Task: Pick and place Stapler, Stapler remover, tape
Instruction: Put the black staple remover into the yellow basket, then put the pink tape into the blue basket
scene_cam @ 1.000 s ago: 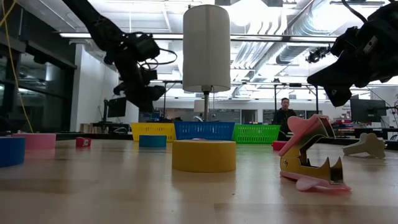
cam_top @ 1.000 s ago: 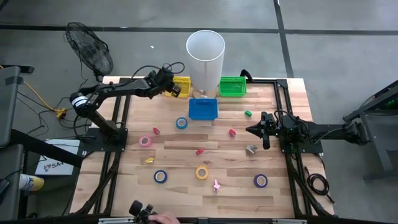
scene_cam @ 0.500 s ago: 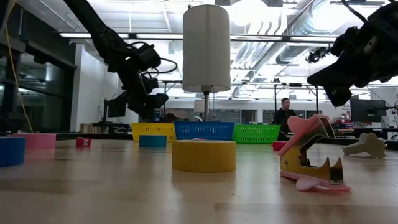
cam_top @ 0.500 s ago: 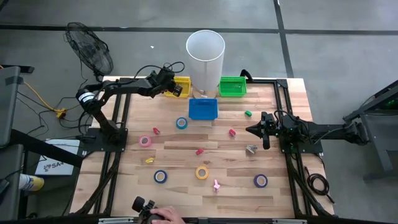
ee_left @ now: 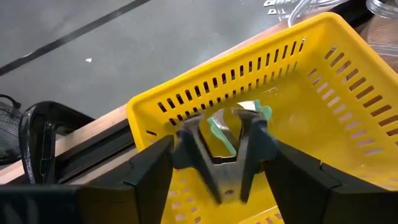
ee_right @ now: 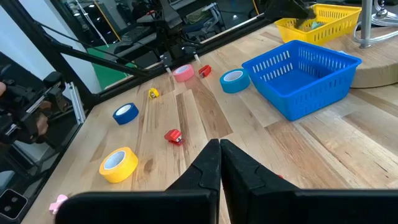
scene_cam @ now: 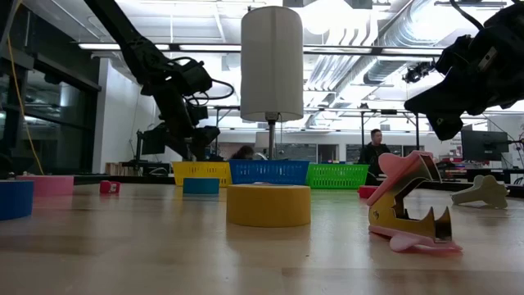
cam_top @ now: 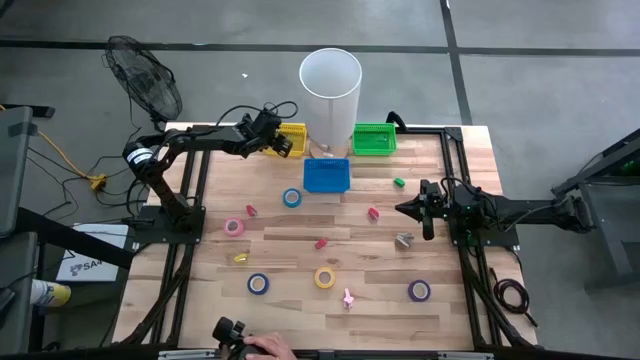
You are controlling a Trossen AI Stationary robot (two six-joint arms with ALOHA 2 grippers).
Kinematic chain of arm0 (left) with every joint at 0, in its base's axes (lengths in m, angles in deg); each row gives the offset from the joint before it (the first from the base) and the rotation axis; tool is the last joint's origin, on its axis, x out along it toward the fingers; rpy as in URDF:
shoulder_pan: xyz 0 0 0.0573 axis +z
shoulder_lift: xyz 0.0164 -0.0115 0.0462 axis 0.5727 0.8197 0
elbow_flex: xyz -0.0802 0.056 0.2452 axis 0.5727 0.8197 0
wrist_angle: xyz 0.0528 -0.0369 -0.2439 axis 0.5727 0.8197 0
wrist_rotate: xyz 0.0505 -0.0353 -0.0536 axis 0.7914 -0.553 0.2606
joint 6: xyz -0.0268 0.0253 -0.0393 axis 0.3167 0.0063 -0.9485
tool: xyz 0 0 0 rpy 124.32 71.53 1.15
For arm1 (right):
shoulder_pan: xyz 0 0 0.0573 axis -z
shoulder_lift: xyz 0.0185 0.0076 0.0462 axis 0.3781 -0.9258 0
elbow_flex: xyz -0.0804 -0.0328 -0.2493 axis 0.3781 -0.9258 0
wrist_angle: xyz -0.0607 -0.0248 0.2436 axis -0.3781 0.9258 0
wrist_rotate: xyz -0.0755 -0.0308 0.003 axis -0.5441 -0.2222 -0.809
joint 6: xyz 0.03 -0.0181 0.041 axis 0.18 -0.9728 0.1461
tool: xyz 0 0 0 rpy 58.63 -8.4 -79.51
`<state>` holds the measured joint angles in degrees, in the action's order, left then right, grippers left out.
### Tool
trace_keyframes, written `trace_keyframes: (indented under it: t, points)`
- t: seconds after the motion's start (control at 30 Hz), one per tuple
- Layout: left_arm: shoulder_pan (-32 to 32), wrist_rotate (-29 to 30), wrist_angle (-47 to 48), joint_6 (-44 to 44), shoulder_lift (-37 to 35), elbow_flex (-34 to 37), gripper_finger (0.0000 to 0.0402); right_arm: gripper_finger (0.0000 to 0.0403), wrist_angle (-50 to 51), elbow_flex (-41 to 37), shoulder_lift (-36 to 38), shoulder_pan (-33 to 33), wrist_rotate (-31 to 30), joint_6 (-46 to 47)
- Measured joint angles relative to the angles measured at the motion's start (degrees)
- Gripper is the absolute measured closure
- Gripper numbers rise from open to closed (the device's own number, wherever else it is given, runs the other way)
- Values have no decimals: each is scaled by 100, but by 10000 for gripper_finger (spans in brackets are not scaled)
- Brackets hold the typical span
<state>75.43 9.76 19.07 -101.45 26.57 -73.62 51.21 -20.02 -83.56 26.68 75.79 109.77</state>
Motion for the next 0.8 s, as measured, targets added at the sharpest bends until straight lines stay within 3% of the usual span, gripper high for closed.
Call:
trace_keyframes:
  t: [0.33, 0.8]
  points:
    - [-50, 28, 126, 302, 0, 0, 163, 403, 2, 2, 0, 0, 0, 0]
    - [-673, 663, 567, 1167, -503, 4, 163, 403, 2, 1, 0, -2, 0, 0]
